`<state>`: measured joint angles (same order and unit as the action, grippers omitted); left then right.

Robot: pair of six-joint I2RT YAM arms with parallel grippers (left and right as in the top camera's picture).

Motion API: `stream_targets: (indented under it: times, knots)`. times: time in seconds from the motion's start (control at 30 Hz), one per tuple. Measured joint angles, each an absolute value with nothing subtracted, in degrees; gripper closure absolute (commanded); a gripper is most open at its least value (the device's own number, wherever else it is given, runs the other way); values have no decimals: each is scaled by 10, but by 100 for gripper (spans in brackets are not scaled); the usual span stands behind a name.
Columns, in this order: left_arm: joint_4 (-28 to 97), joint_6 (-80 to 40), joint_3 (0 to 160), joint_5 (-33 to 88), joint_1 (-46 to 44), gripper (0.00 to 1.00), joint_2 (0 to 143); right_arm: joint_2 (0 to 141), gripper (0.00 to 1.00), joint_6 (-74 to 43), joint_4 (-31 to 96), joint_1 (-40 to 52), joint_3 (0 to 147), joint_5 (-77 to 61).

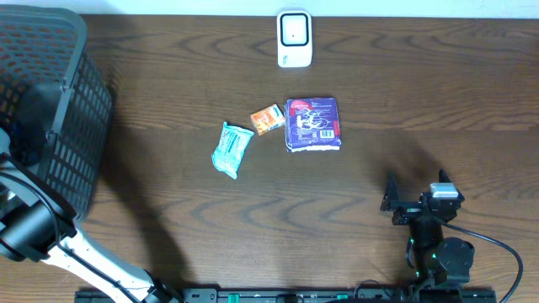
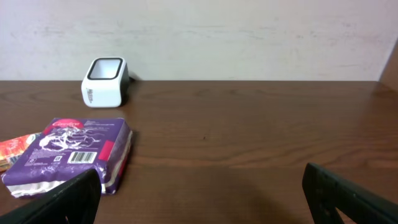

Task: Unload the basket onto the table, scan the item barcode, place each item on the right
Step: 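Grasp the blue snack bag in the basket with the left gripper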

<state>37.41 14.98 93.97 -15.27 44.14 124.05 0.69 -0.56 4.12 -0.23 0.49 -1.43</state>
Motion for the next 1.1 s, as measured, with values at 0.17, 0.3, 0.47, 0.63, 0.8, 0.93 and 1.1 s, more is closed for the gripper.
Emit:
stream_targets:
  times: [0.17,0.3,0.47,0.63,0.8,0.93,1.1]
  knots:
    - [382,153,940,-156,441,93,1243,7,1,-5,41,-2,5,-14]
    - [390,133,940,-157,436,93,1240,7,1,-5,41,-2,5,-14]
    - [391,86,927,-105,413,93,1210,7,1,-6,41,-2,5,-14]
    - [333,37,915,4,362,93,1100,7,1,-5,41,-2,5,-14]
    - [237,-45,918,70,309,93,951,7,1,-5,41,-2,5,-14]
    - [199,-109,922,94,275,93,850,7,1,-5,41,-2,5,-14]
    - [203,-163,923,115,201,93,771,7,1,-5,41,-2,5,-14]
